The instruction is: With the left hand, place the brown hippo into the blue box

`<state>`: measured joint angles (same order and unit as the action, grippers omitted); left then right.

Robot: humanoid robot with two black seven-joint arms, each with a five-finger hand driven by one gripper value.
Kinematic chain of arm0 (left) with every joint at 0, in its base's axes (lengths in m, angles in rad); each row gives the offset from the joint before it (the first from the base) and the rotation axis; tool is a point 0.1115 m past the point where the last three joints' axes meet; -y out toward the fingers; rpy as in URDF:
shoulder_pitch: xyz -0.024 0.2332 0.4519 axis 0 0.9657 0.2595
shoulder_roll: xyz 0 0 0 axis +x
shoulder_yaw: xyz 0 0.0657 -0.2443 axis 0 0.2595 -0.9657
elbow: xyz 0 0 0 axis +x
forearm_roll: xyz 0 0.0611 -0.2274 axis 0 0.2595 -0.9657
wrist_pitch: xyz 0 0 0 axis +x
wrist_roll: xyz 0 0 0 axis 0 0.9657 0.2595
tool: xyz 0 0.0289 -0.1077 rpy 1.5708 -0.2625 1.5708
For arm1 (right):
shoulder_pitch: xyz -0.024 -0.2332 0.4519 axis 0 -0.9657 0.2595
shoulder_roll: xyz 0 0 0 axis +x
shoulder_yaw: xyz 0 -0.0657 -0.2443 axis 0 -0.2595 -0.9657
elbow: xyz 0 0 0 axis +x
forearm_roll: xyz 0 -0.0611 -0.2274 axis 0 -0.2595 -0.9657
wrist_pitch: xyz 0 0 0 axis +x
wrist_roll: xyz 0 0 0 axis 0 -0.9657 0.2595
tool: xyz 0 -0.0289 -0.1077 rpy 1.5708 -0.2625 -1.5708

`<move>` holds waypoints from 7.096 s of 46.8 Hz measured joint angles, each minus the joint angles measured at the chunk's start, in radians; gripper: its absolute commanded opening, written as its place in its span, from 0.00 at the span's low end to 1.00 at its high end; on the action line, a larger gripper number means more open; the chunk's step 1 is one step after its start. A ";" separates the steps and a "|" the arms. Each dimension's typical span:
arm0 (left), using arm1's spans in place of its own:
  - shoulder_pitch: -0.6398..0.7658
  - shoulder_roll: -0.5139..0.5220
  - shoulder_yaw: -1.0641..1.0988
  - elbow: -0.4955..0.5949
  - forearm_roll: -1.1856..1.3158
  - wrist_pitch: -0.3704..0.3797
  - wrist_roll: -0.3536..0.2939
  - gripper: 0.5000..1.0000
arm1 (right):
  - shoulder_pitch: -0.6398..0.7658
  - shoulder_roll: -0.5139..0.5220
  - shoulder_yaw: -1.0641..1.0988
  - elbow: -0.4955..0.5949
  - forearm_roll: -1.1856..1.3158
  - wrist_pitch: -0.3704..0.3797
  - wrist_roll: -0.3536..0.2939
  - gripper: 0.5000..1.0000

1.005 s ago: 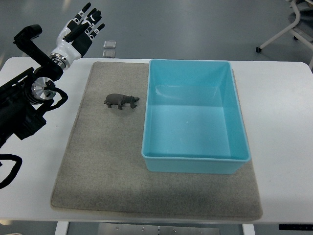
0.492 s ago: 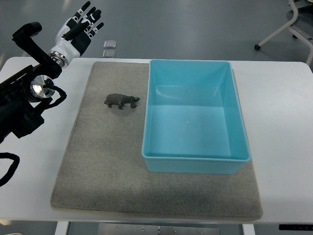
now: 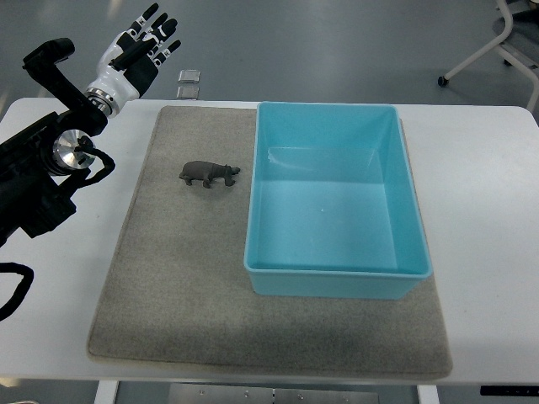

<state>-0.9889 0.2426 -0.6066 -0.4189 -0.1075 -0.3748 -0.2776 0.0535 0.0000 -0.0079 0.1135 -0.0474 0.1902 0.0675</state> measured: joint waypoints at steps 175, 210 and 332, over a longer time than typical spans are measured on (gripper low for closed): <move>-0.263 0.231 0.588 -0.416 1.432 0.026 -0.023 0.99 | 0.000 0.000 0.000 0.000 0.000 0.000 0.000 0.87; -0.257 0.217 0.622 -0.405 1.446 0.026 -0.021 0.88 | 0.000 0.000 0.000 0.000 0.000 0.000 0.000 0.87; -0.352 0.220 0.456 -0.483 1.445 0.220 -0.015 0.05 | 0.000 0.000 0.000 0.000 0.000 0.000 0.000 0.87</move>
<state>-1.3413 0.4623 -0.1501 -0.9019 1.3378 -0.1550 -0.2931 0.0537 0.0000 -0.0084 0.1135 -0.0474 0.1902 0.0675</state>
